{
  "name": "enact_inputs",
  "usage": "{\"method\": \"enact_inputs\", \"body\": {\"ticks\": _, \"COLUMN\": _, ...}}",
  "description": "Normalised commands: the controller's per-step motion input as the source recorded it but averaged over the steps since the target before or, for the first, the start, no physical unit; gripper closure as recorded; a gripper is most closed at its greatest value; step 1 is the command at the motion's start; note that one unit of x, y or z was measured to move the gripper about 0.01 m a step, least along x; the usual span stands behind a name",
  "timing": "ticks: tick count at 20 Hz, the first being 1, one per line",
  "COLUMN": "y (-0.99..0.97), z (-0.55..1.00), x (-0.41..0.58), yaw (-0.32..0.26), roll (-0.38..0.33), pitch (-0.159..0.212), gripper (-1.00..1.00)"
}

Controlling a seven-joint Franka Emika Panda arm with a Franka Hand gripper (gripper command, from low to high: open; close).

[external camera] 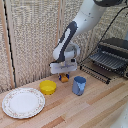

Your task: Kindly employ your clamp to softly take hold of the bread. Delicately rest it on the oven pan, verifying that it is even on the surface. Using your clamp and attentiveness, smoothly glide the pan into the oven and along the appropriate brackets, securing it in position.

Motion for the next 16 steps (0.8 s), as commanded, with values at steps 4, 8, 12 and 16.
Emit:
{"method": "enact_inputs", "body": {"ticks": 4, "y": -0.17, "z": 0.96, "x": 0.012, "yaw": -0.301, "roll": 0.005, "pitch": 0.057, "gripper": 1.00}}
{"method": "enact_inputs", "body": {"ticks": 8, "y": -0.22, "z": 0.89, "x": 0.099, "yaw": -0.306, "roll": 0.001, "pitch": 0.103, "gripper": 1.00}}
{"method": "enact_inputs", "body": {"ticks": 12, "y": -0.27, "z": 0.89, "x": 0.067, "yaw": -0.301, "roll": 0.013, "pitch": 0.097, "gripper": 1.00}}
{"method": "enact_inputs", "body": {"ticks": 16, "y": -0.38, "z": 0.90, "x": 0.024, "yaw": -0.275, "roll": 0.038, "pitch": 0.137, "gripper": 1.00}}
